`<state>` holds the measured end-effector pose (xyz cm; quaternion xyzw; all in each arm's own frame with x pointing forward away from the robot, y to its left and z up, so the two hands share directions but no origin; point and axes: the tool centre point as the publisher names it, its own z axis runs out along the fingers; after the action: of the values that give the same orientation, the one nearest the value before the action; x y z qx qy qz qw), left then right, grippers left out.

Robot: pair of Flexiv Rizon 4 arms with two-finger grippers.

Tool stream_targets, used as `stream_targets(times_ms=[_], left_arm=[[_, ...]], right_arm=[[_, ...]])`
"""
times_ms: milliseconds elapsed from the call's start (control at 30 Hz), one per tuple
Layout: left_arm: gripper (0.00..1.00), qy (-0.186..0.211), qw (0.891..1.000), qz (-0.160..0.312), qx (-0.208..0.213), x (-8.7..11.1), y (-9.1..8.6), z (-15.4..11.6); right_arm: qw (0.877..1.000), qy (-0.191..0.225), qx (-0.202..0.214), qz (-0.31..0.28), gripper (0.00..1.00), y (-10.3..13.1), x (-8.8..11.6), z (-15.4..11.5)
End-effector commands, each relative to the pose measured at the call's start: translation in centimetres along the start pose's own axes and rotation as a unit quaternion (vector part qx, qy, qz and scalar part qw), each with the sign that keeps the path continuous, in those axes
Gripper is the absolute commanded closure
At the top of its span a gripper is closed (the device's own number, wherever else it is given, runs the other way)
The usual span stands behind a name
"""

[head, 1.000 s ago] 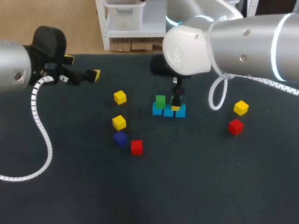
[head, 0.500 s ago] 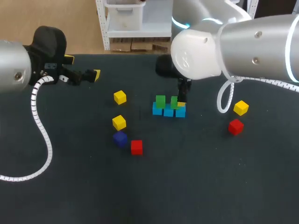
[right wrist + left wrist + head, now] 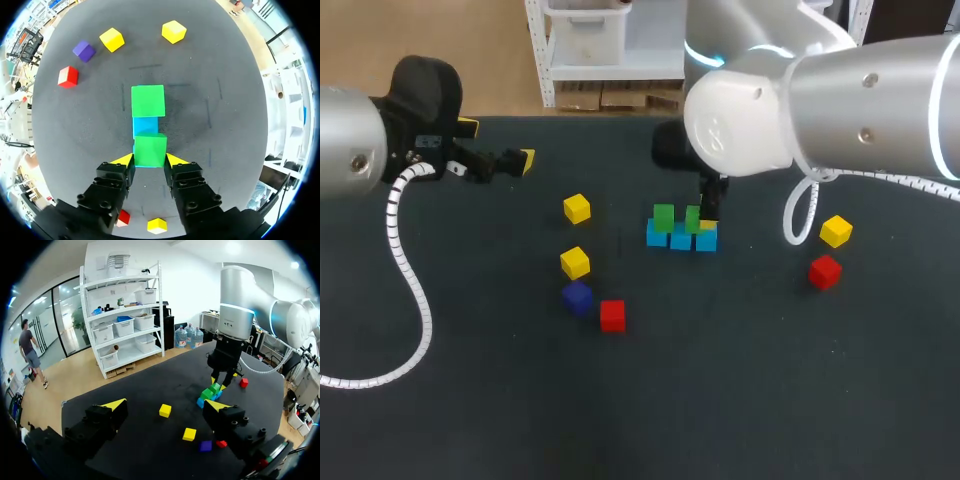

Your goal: Place the blue cubes, place green cubes on the blue cubes, place the yellow cubes on the green cubes, then place the red cubes on the yellow cubes, and place purple cube on the red cubes.

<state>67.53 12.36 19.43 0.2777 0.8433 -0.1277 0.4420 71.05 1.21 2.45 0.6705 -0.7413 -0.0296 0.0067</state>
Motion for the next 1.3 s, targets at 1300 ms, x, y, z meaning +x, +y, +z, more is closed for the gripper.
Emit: stream_targets(times_ms=[1300], left_arm=[[0.00, -0.003, 1.000, 0.001, 0.009, 0.15, 0.37, -0.14]], right_arm=[[1.000, 0.001, -0.005, -0.030, 1.00, 0.94, 0.37, 0.21]])
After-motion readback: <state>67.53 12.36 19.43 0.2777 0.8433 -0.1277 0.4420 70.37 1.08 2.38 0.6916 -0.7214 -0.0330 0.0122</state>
